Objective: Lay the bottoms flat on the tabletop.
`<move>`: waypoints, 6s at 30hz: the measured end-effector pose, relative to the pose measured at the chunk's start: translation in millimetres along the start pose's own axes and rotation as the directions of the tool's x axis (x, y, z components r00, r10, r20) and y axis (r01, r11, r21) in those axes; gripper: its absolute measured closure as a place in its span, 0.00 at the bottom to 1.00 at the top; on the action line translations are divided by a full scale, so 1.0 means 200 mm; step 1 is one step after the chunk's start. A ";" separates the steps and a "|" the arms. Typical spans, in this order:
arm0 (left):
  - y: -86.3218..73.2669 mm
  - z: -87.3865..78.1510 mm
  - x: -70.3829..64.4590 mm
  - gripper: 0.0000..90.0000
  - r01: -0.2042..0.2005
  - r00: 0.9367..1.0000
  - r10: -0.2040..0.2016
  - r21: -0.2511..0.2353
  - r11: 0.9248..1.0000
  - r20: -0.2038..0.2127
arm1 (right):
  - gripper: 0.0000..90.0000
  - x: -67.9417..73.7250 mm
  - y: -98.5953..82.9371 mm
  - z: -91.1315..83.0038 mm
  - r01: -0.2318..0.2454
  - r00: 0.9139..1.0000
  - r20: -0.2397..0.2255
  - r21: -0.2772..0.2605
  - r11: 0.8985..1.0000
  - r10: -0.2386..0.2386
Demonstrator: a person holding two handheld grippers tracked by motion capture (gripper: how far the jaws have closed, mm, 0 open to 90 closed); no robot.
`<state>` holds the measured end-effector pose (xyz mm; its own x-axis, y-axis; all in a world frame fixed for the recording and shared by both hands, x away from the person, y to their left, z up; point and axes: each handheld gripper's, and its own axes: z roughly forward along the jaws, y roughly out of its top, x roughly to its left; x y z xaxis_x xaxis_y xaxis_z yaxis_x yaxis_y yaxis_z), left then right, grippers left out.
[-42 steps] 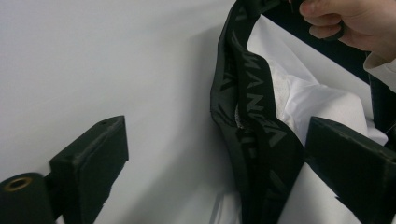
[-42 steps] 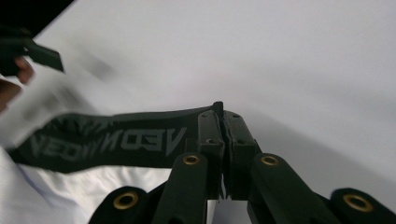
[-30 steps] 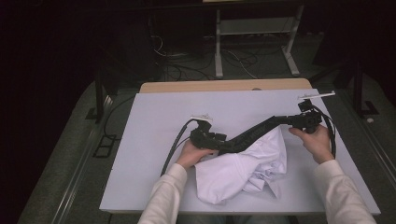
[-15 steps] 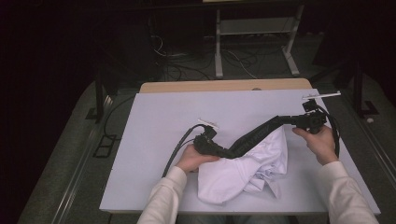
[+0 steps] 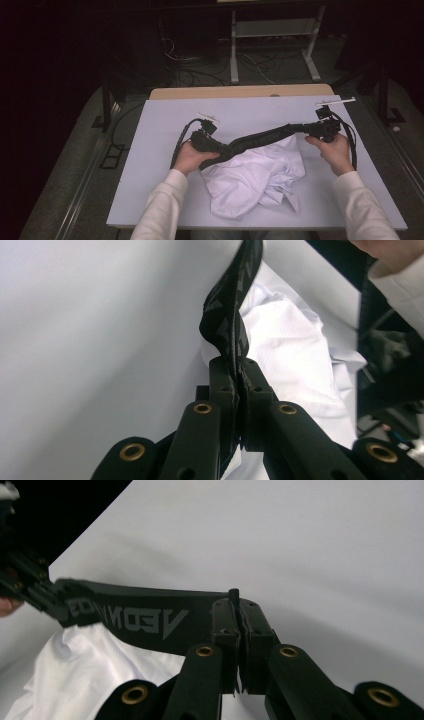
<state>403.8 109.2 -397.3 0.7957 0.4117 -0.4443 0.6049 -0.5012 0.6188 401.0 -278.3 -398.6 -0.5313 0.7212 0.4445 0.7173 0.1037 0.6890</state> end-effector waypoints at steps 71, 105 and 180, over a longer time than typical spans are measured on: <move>-0.32 -0.07 0.32 0.65 0.195 0.950 -0.230 -0.171 0.966 -0.213 | 0.96 -0.26 0.02 0.27 -0.175 0.982 0.073 -0.027 0.984 0.176; 0.13 -0.58 0.35 0.94 0.095 0.888 -0.136 -0.115 0.989 -0.440 | 0.96 -0.09 0.29 0.25 -0.166 0.986 -0.021 -0.110 0.980 0.165; 0.19 -0.29 0.69 0.39 0.179 0.892 -0.281 -0.293 0.939 -0.355 | 0.57 -0.18 0.39 0.40 -0.090 0.960 0.258 -0.099 0.991 0.113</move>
<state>535.0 191.8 -397.2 0.5282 0.7780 -0.3403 0.7012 -0.1736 0.6915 512.2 -241.3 -407.2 -0.3124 0.8803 0.3570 0.7143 -0.0301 0.6992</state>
